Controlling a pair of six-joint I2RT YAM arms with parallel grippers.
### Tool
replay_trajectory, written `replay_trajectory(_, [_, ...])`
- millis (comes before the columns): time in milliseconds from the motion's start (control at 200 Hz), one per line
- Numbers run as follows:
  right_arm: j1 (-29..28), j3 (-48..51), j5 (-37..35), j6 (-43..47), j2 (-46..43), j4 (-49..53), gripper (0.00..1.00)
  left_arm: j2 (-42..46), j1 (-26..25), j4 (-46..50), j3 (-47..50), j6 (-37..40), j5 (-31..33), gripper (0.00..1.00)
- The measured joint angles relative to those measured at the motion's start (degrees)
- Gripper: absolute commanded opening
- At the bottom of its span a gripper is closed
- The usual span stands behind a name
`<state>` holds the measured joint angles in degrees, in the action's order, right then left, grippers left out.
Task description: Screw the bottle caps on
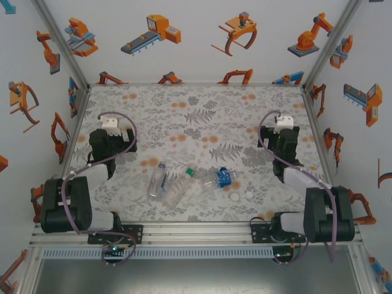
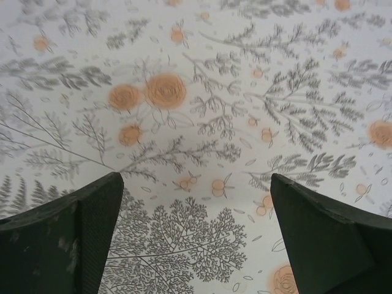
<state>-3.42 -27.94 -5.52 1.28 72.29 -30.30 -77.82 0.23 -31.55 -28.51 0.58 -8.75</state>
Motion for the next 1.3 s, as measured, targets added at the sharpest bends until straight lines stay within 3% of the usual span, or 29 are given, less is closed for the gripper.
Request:
replay_trajectory(180, [-5.55, -5.16, 8.24, 8.57, -4.44, 13.14, 0.97, 5.88, -0.96, 13.92, -8.26, -0.02, 0.61, 0.97])
replay_trajectory(476, [-17.75, -16.22, 23.32, 32.02, -8.5, 44.96, 0.91, 10.75, -1.7, 38.25, -20.79, -1.07, -4.39, 0.98])
replay_trajectory(691, [-23.96, -17.99, 27.98, 42.45, -9.51, 59.3, 0.89, 11.54, -2.14, 48.46, -23.21, -1.4, -9.31, 0.98])
replay_trajectory(971, [-29.79, -17.88, 28.65, 49.03, -6.08, 62.53, 0.89, 13.92, -4.81, 51.93, -23.12, -1.44, -11.67, 0.97])
replay_trajectory(1302, [-30.93, -17.77, 28.7, 53.72, 3.43, 59.47, 0.87, 15.91, -5.79, 50.6, -21.27, -3.34, -11.8, 0.98])
